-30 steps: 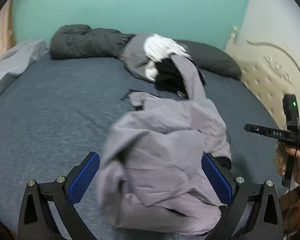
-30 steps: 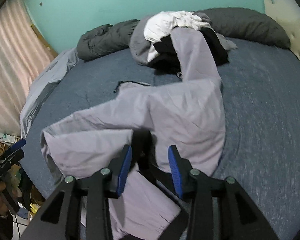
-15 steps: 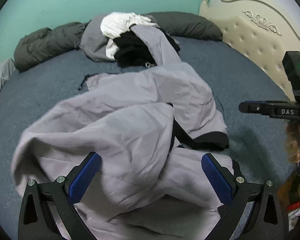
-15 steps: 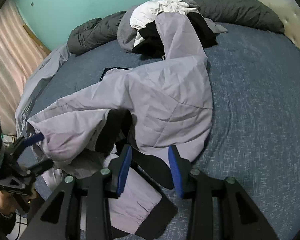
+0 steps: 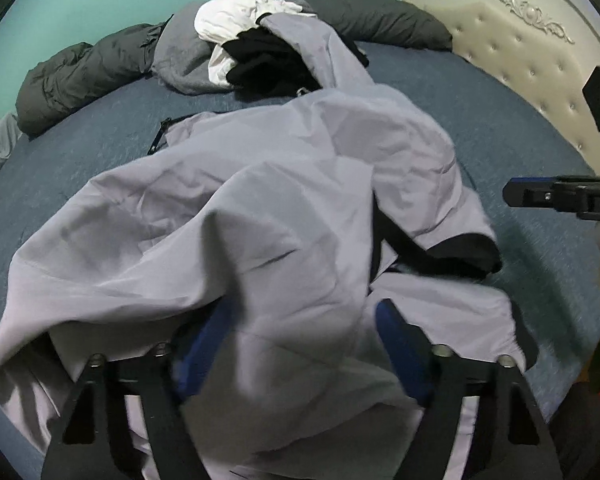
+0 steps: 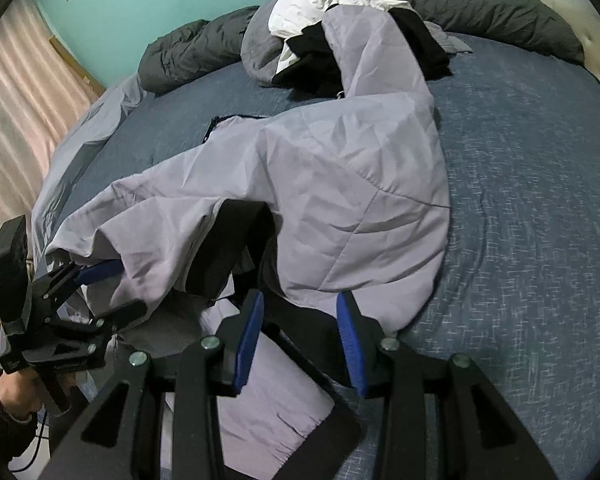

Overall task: Fold clothes
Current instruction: 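Lower the grey jacket onto the open bed with the right gripper, then grasp the jacket's black collar with the left gripper while the right gripper releases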

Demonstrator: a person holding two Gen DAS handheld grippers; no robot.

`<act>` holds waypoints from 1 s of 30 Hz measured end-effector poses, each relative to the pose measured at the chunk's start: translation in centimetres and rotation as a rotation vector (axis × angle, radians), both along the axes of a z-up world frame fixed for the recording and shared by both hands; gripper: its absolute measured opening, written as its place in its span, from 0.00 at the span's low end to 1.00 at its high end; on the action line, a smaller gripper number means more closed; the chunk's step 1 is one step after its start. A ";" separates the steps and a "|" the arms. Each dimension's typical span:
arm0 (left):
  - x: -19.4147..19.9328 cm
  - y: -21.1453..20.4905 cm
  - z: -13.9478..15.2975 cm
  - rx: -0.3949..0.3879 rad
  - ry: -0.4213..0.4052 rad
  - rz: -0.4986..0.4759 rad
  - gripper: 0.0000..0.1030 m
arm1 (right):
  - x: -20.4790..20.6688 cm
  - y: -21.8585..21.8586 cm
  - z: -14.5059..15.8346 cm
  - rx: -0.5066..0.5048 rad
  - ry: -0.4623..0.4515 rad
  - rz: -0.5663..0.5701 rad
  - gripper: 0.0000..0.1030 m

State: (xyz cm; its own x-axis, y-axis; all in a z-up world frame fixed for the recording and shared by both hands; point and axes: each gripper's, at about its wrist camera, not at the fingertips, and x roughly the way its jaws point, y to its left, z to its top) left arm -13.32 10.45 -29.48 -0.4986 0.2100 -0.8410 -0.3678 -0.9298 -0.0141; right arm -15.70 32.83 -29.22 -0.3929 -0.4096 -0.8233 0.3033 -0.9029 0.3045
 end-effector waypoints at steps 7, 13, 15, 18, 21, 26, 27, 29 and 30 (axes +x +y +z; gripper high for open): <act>-0.7 -1.2 -1.1 -0.006 -0.021 -0.005 0.47 | -0.7 -2.4 -1.9 0.033 -0.030 0.057 0.37; -1.0 -3.1 -1.1 -0.009 -0.007 0.015 0.19 | -1.5 -4.9 -4.6 0.095 -0.083 0.115 0.37; -1.0 -3.5 -0.8 0.005 -0.014 0.017 0.19 | -1.9 -5.3 -5.6 0.106 -0.106 0.122 0.37; -0.7 -3.8 0.1 0.044 -0.021 0.020 0.21 | -2.4 -5.9 -6.8 0.127 -0.122 0.125 0.37; -0.3 -2.4 1.6 0.070 0.003 0.002 0.33 | -2.4 -5.5 -6.9 0.118 -0.115 0.114 0.37; -0.7 1.1 1.9 0.064 0.018 -0.032 0.53 | -1.9 -3.8 -6.1 0.086 -0.101 0.103 0.37; -0.8 1.8 1.6 0.040 0.020 -0.039 0.53 | -1.7 -3.4 -5.8 0.081 -0.095 0.104 0.37; -1.2 3.1 0.5 -0.022 0.016 -0.059 0.54 | -1.5 -2.6 -5.5 0.069 -0.092 0.100 0.37; -1.4 3.7 -0.1 -0.051 0.013 -0.069 0.54 | -1.5 -2.3 -5.4 0.063 -0.092 0.096 0.37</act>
State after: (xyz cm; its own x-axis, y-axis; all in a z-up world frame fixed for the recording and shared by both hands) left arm -14.71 14.13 -29.57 -0.4953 0.2017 -0.8450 -0.4312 -0.9014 0.0376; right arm -17.17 30.56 -34.58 -0.2763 -0.3877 -0.8794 0.3629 -0.8894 0.2781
